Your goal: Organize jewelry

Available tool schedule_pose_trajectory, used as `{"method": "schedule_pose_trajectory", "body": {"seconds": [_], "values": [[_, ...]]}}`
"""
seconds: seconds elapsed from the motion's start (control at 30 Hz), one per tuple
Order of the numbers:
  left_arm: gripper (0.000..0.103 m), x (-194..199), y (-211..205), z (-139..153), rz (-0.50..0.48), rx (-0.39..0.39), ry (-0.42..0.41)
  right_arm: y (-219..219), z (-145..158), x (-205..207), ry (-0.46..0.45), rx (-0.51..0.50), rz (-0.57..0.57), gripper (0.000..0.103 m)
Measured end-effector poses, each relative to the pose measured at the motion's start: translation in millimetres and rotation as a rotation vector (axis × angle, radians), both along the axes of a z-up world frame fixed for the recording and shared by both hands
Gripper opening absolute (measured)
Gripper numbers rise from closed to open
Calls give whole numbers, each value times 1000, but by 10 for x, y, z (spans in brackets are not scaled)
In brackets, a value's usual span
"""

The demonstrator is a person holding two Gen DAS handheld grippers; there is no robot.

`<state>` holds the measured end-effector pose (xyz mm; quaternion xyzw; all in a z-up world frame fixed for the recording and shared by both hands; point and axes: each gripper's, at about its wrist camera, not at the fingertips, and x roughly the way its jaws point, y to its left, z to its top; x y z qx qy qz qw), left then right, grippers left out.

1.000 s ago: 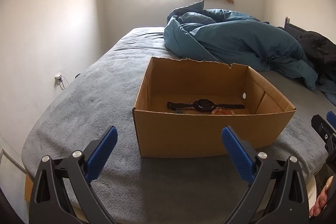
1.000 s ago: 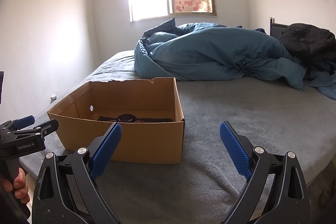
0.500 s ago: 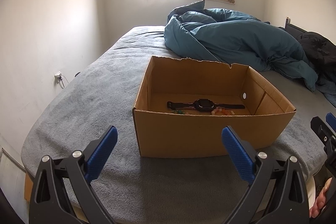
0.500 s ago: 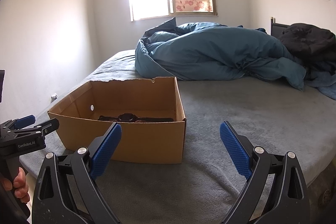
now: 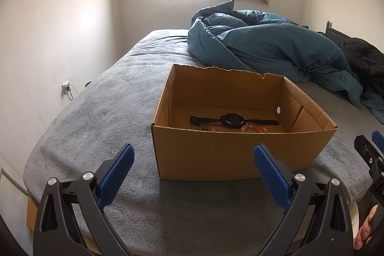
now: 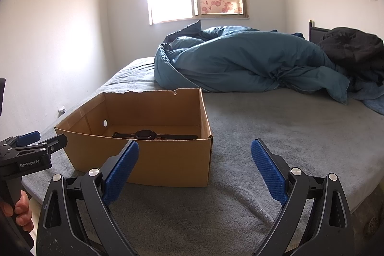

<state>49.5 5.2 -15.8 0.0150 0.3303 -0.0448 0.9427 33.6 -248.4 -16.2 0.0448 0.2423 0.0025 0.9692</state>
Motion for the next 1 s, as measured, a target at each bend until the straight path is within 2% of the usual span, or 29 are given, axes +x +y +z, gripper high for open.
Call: {"method": "schedule_pose_trajectory", "body": {"seconds": [1.0], "values": [[97, 0, -4, -7, -1, -5, 10, -7, 4, -1, 1, 0, 1, 91]]}}
